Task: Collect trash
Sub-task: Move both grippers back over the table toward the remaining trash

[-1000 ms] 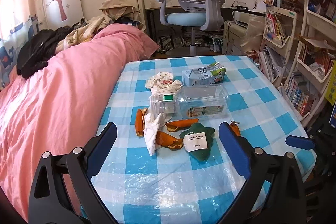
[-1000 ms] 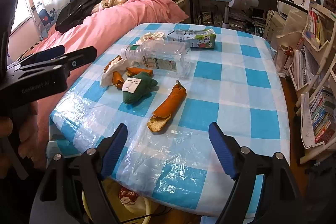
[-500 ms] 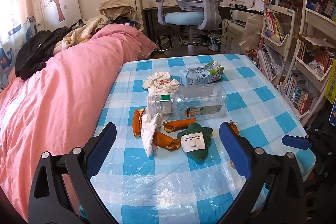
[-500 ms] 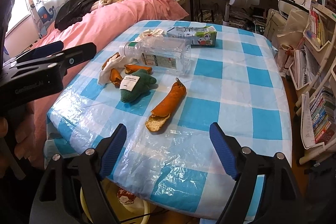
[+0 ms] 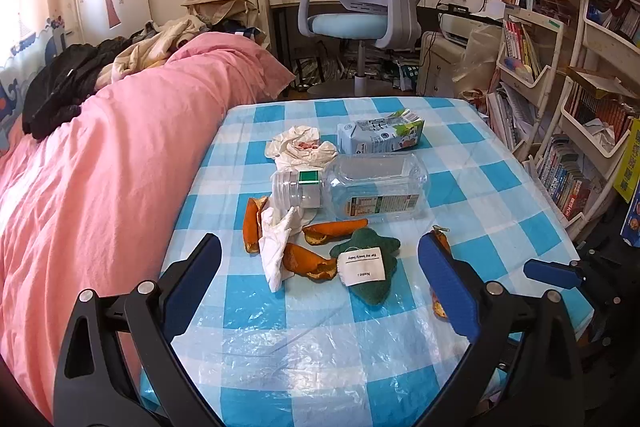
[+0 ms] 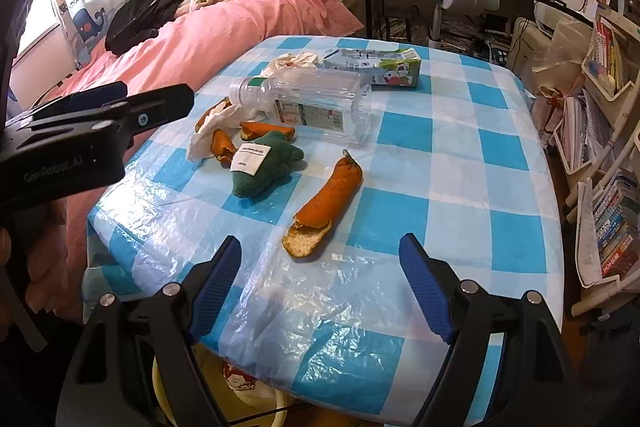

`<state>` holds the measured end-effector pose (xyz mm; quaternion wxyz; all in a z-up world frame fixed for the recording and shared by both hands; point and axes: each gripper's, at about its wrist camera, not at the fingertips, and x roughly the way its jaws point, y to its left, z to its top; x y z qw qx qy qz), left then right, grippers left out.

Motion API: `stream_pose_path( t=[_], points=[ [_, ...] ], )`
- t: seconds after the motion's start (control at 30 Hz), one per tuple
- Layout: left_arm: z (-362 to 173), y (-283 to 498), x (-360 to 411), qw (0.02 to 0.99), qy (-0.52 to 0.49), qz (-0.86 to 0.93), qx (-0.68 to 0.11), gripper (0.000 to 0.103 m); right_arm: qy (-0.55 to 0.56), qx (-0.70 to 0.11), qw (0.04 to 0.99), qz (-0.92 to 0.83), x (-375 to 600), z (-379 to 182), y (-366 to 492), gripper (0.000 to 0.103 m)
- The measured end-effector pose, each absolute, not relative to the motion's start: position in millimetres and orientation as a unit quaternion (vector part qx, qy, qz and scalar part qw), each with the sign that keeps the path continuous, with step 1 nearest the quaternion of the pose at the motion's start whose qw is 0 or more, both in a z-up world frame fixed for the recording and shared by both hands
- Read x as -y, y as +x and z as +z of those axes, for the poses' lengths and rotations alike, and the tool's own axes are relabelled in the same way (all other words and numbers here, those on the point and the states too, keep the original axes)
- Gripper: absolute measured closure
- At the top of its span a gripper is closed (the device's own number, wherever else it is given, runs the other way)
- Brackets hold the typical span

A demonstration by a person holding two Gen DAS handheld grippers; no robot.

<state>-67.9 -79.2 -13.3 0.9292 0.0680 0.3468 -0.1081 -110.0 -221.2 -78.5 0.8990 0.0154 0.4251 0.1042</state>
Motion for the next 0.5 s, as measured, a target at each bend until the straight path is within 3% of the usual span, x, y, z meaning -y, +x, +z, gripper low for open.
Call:
stream_pose_path(
  t=[0.5],
  points=[
    [-17.7, -54.1, 65.2, 0.925, 0.039, -0.099, -0.365, 0.008, 0.014, -0.435, 0.895, 0.101, 209.0, -87.4, -93.2, 0.025]
  ],
)
